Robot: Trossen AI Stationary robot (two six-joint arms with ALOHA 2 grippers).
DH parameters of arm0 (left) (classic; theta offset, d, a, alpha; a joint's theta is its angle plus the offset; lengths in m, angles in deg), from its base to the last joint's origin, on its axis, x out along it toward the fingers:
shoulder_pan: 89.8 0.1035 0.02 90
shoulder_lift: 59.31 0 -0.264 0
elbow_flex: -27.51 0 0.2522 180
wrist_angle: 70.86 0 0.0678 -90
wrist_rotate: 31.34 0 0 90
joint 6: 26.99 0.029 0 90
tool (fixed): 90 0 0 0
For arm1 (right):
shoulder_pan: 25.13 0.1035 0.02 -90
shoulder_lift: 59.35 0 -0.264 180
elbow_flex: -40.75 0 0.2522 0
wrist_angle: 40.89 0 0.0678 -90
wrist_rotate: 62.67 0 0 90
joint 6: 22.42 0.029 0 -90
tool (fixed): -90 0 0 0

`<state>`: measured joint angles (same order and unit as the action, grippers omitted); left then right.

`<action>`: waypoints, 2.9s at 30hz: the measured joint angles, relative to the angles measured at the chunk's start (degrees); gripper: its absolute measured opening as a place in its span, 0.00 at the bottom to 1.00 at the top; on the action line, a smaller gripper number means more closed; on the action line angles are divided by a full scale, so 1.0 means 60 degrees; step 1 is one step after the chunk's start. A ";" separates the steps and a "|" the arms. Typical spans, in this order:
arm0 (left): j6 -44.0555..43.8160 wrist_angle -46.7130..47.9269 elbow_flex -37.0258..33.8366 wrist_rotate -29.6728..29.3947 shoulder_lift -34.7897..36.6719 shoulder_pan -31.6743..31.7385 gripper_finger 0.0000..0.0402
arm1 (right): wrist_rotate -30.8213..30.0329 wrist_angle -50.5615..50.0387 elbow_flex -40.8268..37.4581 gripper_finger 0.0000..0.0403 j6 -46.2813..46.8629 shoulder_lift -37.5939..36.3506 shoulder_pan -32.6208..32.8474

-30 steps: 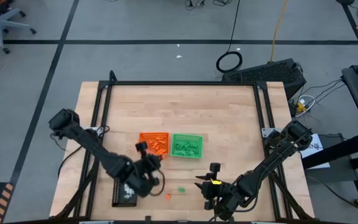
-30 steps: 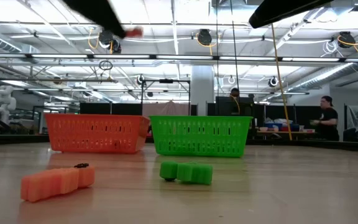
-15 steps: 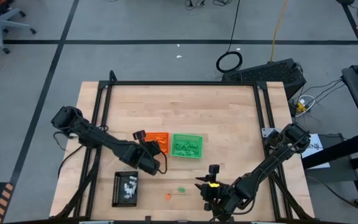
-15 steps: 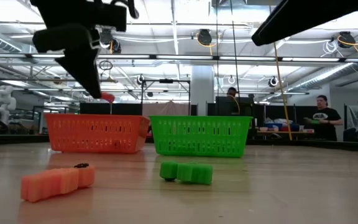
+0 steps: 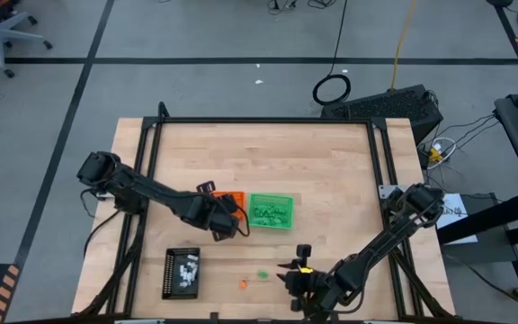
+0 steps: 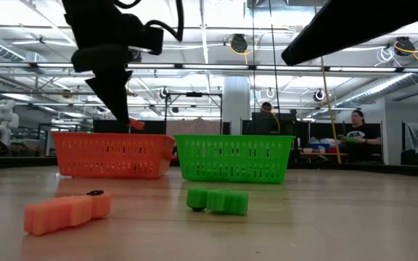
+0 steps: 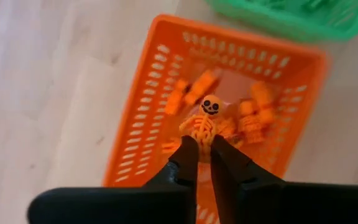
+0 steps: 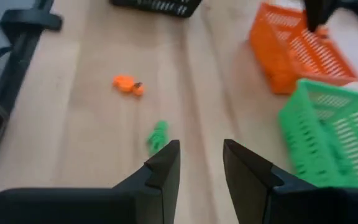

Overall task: Sort Halloween decoration
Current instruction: Put the orange skeleton toy into the orange bin, then put the green skeleton toy into the green bin

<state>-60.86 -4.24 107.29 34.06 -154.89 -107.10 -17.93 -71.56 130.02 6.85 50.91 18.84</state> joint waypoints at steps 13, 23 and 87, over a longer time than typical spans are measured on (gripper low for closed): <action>-0.0805 -0.0320 0.0004 -0.0925 -0.0002 -0.0067 0.26 | 0.0595 0.1584 -0.0004 0.31 0.0979 0.1184 -0.0190; -0.2176 -0.0977 0.0011 -0.0980 -0.0002 -0.1478 0.26 | 0.1200 0.3112 -0.0004 0.38 0.0790 0.2204 -0.0547; -0.2965 -0.5269 0.0011 -0.3836 -0.0606 -0.4069 0.26 | -0.1995 -0.0881 -0.0007 0.00 -0.8252 -0.0922 0.0135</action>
<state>-78.65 -35.86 107.35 11.04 -158.53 -131.51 -29.90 -76.84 129.97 -42.66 45.38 19.65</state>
